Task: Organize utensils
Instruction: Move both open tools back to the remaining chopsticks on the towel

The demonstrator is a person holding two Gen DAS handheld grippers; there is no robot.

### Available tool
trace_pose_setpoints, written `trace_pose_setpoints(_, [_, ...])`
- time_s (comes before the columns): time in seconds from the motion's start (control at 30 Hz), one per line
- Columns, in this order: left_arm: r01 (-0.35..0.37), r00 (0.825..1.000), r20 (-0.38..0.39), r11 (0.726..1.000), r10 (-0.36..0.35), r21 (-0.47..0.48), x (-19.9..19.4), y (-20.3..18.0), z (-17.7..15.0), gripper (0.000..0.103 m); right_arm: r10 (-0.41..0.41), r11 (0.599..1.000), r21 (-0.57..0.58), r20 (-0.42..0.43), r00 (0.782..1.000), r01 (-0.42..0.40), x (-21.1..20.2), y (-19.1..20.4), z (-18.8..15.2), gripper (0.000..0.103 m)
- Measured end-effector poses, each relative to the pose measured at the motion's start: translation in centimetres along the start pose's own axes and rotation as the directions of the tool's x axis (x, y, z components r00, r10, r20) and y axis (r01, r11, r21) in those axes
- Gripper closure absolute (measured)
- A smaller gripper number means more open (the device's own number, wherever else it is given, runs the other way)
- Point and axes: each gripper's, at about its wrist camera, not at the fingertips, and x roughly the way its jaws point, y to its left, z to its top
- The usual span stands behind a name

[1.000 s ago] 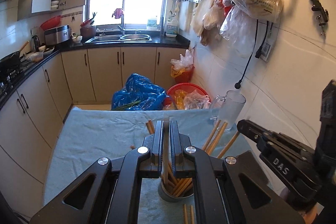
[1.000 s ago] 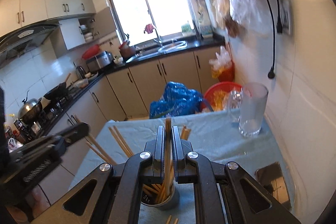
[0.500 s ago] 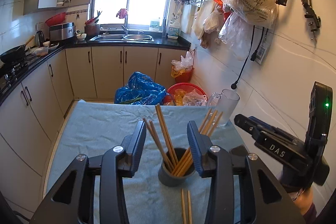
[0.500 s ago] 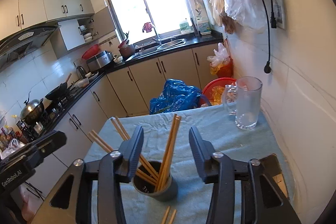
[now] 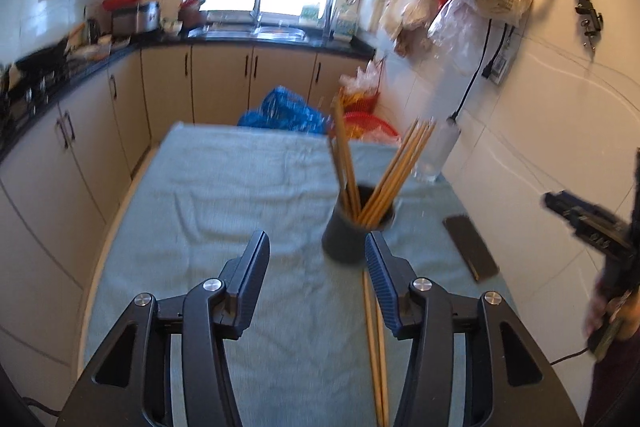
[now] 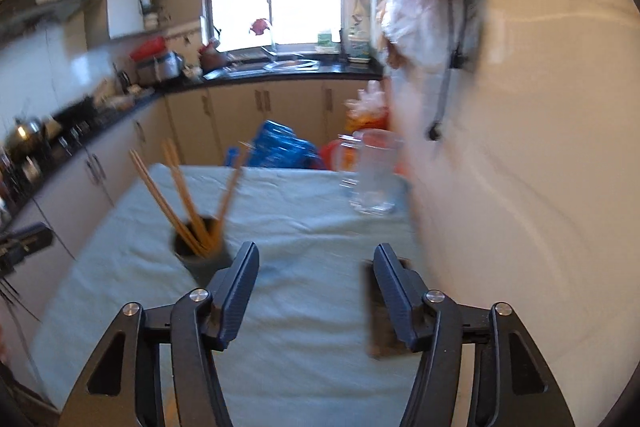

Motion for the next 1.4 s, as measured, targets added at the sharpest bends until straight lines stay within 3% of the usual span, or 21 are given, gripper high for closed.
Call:
trace_pose_setpoints(0.1, [-0.001, 0.998, -0.063, 0.999, -0.001, -0.035, 0.9, 1.0, -2.3, 0.055, -0.1, 0.994, -0.038, -0.009, 0.995, 0.099, -2.2, -2.2, -1.4, 0.035])
trace_pose_setpoints(0.2, [-0.01, 0.993, -0.118, 0.999, 0.007, -0.031, 2.2, 1.2, -4.5, 0.055, -0.178, 0.983, -0.052, -0.012, 0.984, 0.177, -3.9, -4.0, -2.3, 0.025])
trace_pose_setpoints(0.3, [-0.009, 0.985, -0.17, 1.0, 0.01, 0.006, 3.7, 0.4, -6.5, 0.055, -0.205, 0.977, -0.058, -0.026, 0.978, 0.203, -5.0, -4.5, -4.1, 0.022])
trace_pose_setpoints(0.53, [0.048, 0.948, -0.319, 0.992, -0.008, 0.117, 8.6, -2.8, -11.0, 0.055, -0.047, 0.999, -0.031, -0.187, 0.981, 0.042, -0.1, -1.6, -11.3, 0.022])
trace_pose_setpoints(0.67, [0.078, 0.935, -0.354, 0.985, -0.018, 0.155, 10.7, -4.4, -11.8, 0.062, 0.069, 0.998, 0.022, -0.272, 0.96, -0.065, 3.7, 0.6, -14.5, 0.022])
trace_pose_setpoints(0.83, [0.086, 0.928, -0.373, 0.982, -0.017, 0.169, 13.1, -5.6, -11.4, 0.075, 0.183, 0.982, 0.107, -0.309, 0.933, -0.158, 6.2, 1.9, -15.8, 0.022])
trace_pose_setpoints(1.1, [0.089, 0.916, -0.402, 0.979, -0.008, 0.182, 16.5, -6.6, -10.8, 0.081, 0.233, 0.97, 0.152, -0.331, 0.914, -0.192, 8.4, 2.5, -16.5, 0.022])
trace_pose_setpoints(1.23, [0.07, 0.917, -0.398, 0.978, 0.015, 0.199, 17.4, -6.8, -10.4, 0.094, 0.238, 0.968, 0.158, -0.345, 0.908, -0.194, 9.2, 2.7, -16.8, 0.022])
trace_pose_setpoints(1.4, [0.068, 0.91, -0.414, 0.992, -0.018, 0.107, 17.8, -5.4, -9.7, 0.096, 0.248, 0.966, 0.154, -0.353, 0.902, -0.206, 9.6, 3.4, -16.7, 0.022])
